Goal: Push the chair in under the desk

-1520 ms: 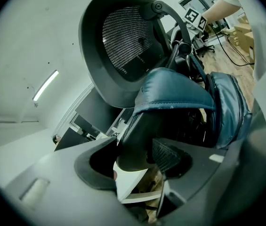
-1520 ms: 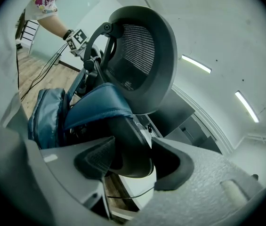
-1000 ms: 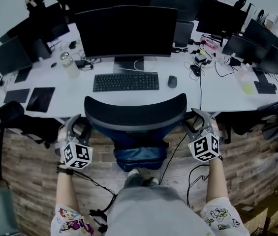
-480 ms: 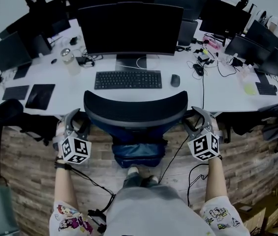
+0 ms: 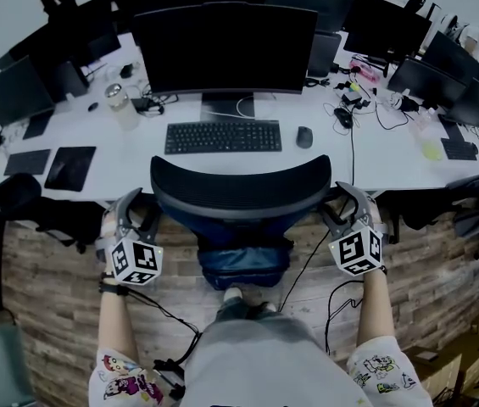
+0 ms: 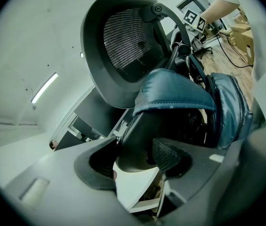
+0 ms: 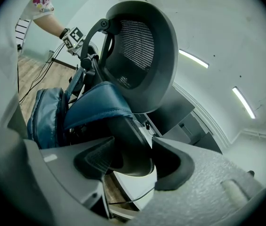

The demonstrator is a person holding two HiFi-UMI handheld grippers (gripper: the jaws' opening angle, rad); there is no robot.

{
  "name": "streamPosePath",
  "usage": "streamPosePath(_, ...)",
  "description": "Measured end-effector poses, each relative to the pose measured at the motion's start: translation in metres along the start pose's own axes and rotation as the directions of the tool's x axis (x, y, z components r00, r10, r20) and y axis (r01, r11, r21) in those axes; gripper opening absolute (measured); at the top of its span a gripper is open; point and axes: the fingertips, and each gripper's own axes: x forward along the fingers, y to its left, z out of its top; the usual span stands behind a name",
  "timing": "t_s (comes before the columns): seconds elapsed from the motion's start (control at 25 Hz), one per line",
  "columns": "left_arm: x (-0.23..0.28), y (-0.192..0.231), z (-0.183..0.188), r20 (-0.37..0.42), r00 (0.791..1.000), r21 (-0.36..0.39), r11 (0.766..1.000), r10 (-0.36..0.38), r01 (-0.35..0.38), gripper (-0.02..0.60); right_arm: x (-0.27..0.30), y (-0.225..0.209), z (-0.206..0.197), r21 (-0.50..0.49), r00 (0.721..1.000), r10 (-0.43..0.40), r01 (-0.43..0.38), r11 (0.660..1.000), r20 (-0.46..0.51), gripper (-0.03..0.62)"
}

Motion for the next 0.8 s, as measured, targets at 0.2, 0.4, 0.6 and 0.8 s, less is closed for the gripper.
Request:
streamPosePath(0.2, 0.0002, 0.0000, -0.0001, 0.020, 1.000, -0.001, 1.000, 0.008, -0.008, 0.247, 0.0005, -0.0003, 0.0002, 0.003, 1.000, -0.014, 0.014, 1.000, 0.001, 0.245)
streamPosePath(0.4, -0.0006, 0.0000, 0.0004, 0.024, 1.000, 0.007, 1.000, 0.005, -0.005, 0.247, 0.0009, 0.0005, 0.0009, 0.017, 0.999, -0.037, 0.037, 0.999, 0.011, 0.250)
streamPosePath(0.6, 0.0007, -0.0035, 0.0024, 0.048, 0.999, -0.010, 1.000, -0.014, 0.015, 0.247, -0.0011, 0.0009, 0.0014, 0.014, 0.996, -0.084, 0.084, 0.996, 0.011, 0.256)
streamPosePath(0.8, -0.0007, 0.0001, 0.0009, 0.041, 0.999, -0.041, 0.999, -0.014, 0.016, 0.255, -0.0055, 0.0024, 0.0023, 0.012, 0.997, -0.081, 0.081, 0.997, -0.002, 0.259)
